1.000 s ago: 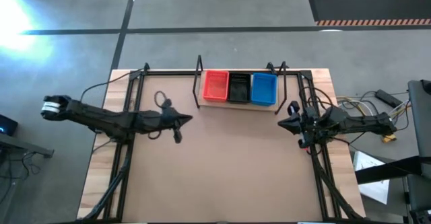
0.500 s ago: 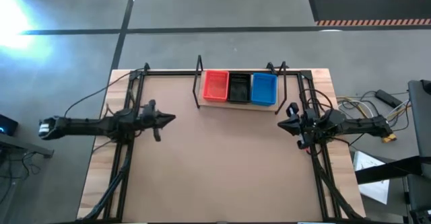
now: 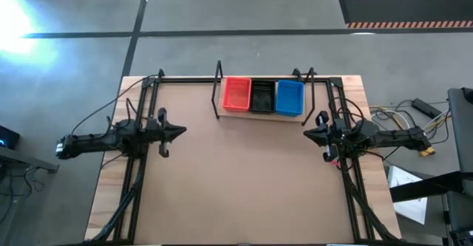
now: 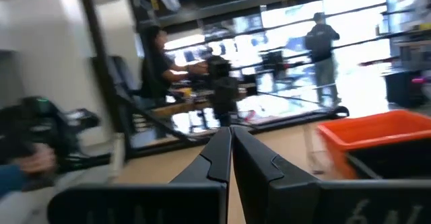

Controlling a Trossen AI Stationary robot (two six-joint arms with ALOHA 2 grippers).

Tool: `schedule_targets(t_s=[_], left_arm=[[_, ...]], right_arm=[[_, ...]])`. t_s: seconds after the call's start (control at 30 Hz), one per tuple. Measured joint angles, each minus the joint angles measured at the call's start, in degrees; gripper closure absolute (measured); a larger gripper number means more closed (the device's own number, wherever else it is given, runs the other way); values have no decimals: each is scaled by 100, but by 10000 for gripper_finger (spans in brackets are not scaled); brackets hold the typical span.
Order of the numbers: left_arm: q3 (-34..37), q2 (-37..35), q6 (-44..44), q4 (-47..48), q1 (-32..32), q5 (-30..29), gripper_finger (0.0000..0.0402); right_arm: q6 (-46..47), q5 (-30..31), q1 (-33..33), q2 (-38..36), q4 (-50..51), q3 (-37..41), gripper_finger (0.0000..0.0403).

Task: Stack baskets on shelf by color
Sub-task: Return to Home Position

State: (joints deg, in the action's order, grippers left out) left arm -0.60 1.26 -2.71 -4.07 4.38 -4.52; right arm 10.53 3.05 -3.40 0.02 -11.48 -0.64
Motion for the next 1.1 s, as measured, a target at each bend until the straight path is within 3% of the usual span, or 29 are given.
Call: schedule_targets(t_s=[0.2,0.37,0.7,1.1], left_arm=[[15,14,26,135,0,-8,402],[21,9,20,239,0,-4,402],[26,172,12,205,0,-24,402],[32,345,12,34,0,-32,402]], right_arm=[[-206,257,2,-1,304,2,394],[152,1024,1,10,873,2,394],[-786,905,2,122,859,4,394],[-759,905,2,123,859,4,394]])
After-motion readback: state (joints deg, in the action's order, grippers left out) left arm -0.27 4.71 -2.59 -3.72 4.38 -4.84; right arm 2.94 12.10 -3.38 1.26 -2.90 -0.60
